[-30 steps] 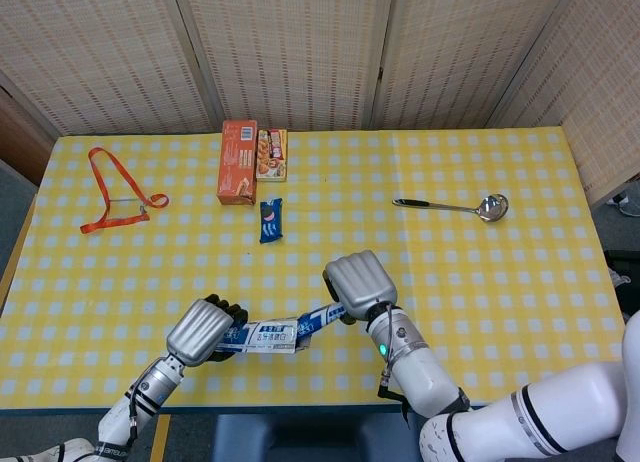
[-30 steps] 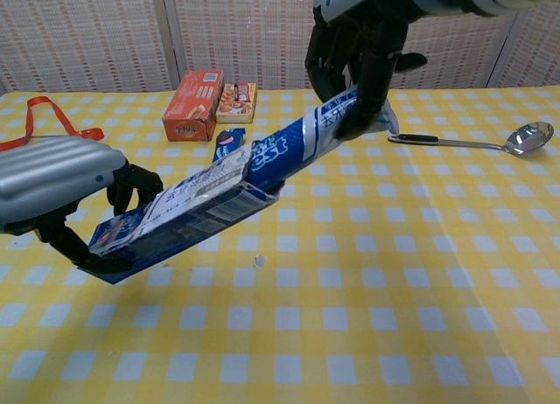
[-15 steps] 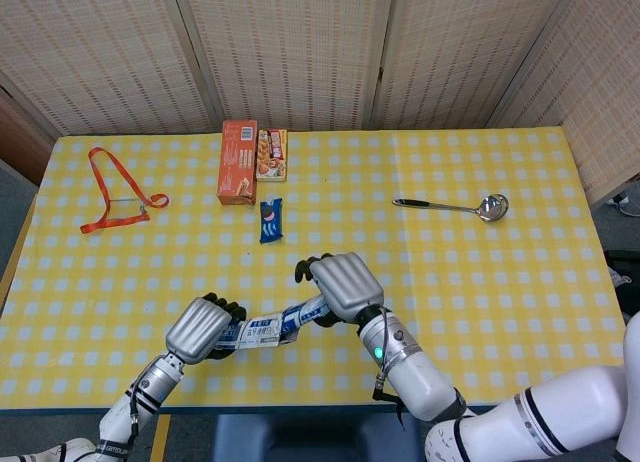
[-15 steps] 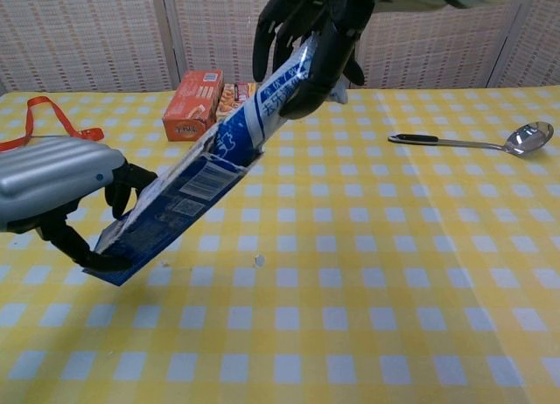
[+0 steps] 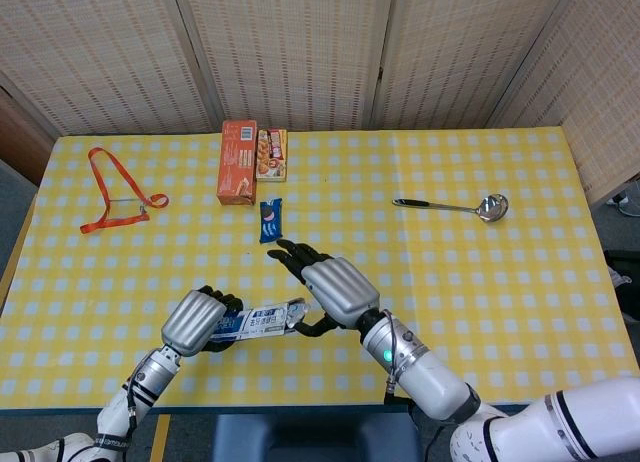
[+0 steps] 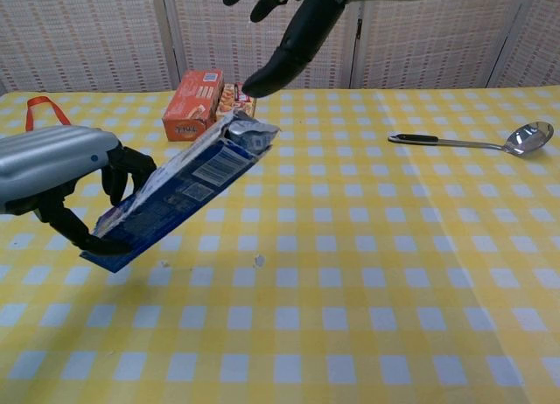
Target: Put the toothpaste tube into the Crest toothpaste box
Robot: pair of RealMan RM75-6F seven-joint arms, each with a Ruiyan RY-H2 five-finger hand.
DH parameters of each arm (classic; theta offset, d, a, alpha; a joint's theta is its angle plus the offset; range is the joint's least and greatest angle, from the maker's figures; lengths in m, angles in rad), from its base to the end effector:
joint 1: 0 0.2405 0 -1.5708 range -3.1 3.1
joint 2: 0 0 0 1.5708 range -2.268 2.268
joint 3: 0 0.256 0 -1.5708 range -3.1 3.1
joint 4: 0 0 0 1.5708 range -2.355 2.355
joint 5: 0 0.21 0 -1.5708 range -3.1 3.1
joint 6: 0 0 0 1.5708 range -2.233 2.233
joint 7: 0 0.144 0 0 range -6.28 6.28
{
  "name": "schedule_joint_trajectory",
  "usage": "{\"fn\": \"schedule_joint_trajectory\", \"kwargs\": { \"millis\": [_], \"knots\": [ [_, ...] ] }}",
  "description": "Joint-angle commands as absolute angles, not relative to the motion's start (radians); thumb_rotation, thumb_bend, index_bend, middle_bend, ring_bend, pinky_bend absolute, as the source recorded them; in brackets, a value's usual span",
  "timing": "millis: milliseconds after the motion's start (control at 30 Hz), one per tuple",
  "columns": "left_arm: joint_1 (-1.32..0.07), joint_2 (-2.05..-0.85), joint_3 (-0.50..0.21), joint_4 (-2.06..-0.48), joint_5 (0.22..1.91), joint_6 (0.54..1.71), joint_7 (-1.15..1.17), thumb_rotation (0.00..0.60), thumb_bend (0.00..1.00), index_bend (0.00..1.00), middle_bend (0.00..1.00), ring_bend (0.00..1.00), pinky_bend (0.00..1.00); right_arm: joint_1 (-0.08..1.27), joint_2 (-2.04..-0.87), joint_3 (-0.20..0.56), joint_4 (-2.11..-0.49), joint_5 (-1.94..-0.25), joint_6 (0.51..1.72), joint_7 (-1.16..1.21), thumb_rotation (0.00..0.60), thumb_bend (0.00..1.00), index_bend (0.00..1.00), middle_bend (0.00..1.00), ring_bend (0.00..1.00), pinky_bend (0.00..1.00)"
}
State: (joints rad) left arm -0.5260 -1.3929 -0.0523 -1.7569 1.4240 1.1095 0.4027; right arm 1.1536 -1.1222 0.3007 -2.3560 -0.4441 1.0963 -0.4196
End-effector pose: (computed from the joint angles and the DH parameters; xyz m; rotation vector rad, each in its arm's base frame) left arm -0.1601 0.2567 0.0185 -1.9673 -0.8192 -0.9914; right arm 0.0273 -0.2706 0.0789 2.0111 -1.3335 1.1003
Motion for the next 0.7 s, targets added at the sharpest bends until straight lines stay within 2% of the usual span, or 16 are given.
{"fn": "schedule_joint_trajectory", "kwargs": {
  "millis": [33, 267, 433, 567, 700],
  "knots": [
    [-0.519, -1.388, -0.062, -1.761, 1.429, 1.131, 0.358, 0.600, 0.32, 0.64, 0.68, 0.55, 0.47, 1.108, -1.094, 0.314, -2.356, -0.511, 1.055, -0.344, 0.600, 0.26, 0.00, 0.00, 0.00, 0.20],
    [-0.504, -1.368, -0.088, -1.765, 1.435, 1.165, 0.193, 0.600, 0.32, 0.65, 0.70, 0.56, 0.48, 0.964, -0.998, 0.350, -2.356, -0.711, 0.985, -0.123, 0.600, 0.26, 0.00, 0.00, 0.00, 0.19],
    [-0.497, -1.373, -0.106, -1.741, 1.443, 1.196, 0.120, 0.600, 0.32, 0.64, 0.69, 0.56, 0.48, 0.775, -0.899, 0.360, -2.356, -0.963, 0.966, 0.127, 0.600, 0.26, 0.00, 0.00, 0.00, 0.14],
    [-0.493, -1.363, -0.119, -1.729, 1.444, 1.211, 0.073, 0.600, 0.32, 0.64, 0.69, 0.56, 0.48, 0.599, -0.816, 0.310, -2.337, -1.173, 1.042, 0.265, 0.600, 0.26, 0.00, 0.00, 0.00, 0.10],
    [-0.491, -1.347, -0.131, -1.717, 1.433, 1.216, 0.050, 0.600, 0.32, 0.64, 0.69, 0.56, 0.48, 0.475, -0.782, 0.225, -2.210, -1.356, 1.093, 0.366, 0.600, 0.26, 0.00, 0.00, 0.00, 0.06]
  ]
}}
